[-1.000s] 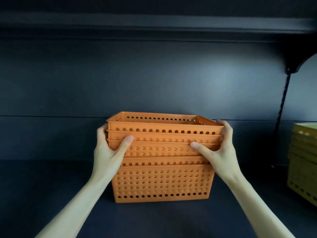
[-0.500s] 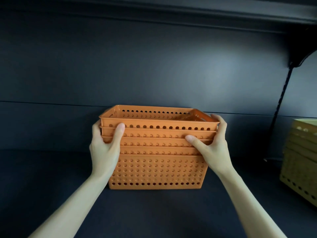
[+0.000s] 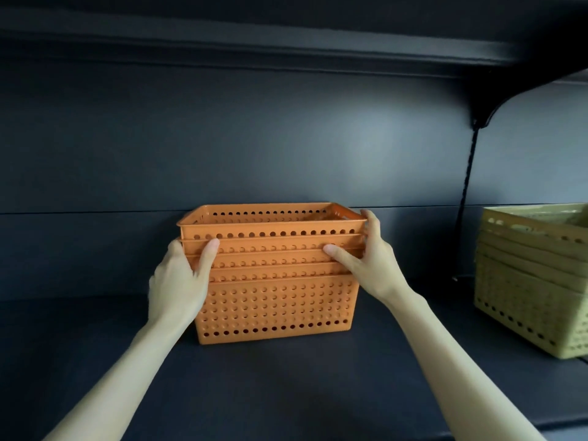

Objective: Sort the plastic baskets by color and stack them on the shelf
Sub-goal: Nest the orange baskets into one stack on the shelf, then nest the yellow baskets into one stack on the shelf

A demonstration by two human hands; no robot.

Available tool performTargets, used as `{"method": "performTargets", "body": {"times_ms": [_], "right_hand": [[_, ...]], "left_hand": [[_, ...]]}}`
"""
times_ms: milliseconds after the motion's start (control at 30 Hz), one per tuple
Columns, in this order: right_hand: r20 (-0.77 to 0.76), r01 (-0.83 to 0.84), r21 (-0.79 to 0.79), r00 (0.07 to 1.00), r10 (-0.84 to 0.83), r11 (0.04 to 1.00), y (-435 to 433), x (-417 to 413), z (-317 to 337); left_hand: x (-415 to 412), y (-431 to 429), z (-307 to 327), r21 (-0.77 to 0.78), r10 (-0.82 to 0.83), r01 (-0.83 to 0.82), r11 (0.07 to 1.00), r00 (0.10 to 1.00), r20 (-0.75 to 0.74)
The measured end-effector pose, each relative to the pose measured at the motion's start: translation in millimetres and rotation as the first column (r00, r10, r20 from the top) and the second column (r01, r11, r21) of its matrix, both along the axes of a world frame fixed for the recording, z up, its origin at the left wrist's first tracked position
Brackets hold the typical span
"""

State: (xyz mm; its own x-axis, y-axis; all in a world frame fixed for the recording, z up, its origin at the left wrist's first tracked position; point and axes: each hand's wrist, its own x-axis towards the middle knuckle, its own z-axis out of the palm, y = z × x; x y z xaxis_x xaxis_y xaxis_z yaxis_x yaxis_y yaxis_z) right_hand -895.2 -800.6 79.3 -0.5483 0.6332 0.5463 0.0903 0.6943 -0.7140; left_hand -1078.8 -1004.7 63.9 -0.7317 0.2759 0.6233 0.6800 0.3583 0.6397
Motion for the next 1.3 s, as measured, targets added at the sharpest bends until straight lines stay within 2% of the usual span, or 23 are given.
{"method": "performTargets", "body": {"times_ms": [100,167,233,333,533,633,733,833,1067,1200,1300], "right_hand": [[0.172,0.056,0.098,0.983,-0.072,0.994,-3,19,14],[0.263,0.104,0.237,0.950,-0.166,0.966,-7,36,22],[0.264,0.140,0.313,0.937,-0.227,0.939,-9,56,28],[0.202,0.174,0.332,0.947,-0.250,0.927,-10,98,34],[0.093,0.221,0.396,0.956,-0.279,0.891,-3,217,24],[0.126,0.216,0.391,0.950,-0.284,0.895,6,282,2],[0.178,0.239,0.352,0.932,-0.316,0.905,24,340,-23],[0.195,0.279,0.289,0.920,-0.341,0.916,46,385,-37],[0.090,0.327,0.236,0.930,-0.356,0.915,124,432,-39],[0.058,0.314,0.237,0.940,-0.336,0.919,178,437,-42],[0.012,0.314,0.179,0.947,-0.321,0.932,223,436,-34]], "left_hand": [[18,-18,5,-0.138,0.165,-0.194,0.971,0.967,-0.193],[39,-26,10,-0.146,0.170,-0.224,0.963,0.935,-0.312],[64,-24,19,-0.148,0.096,-0.170,0.974,0.907,-0.410],[110,-5,32,-0.170,-0.044,-0.049,0.984,0.861,-0.507],[223,39,24,-0.184,-0.223,0.145,0.972,0.809,-0.543],[285,63,-3,-0.200,-0.297,0.225,0.954,0.808,-0.509],[337,89,-35,-0.254,-0.392,0.310,0.916,0.827,-0.402],[375,117,-47,-0.239,-0.456,0.397,0.886,0.838,-0.299],[426,209,-35,0.020,-0.476,0.481,0.877,0.872,-0.115],[424,261,-40,0.140,-0.471,0.466,0.874,0.882,0.004],[413,294,-33,0.262,-0.475,0.440,0.859,0.876,0.087]]}}
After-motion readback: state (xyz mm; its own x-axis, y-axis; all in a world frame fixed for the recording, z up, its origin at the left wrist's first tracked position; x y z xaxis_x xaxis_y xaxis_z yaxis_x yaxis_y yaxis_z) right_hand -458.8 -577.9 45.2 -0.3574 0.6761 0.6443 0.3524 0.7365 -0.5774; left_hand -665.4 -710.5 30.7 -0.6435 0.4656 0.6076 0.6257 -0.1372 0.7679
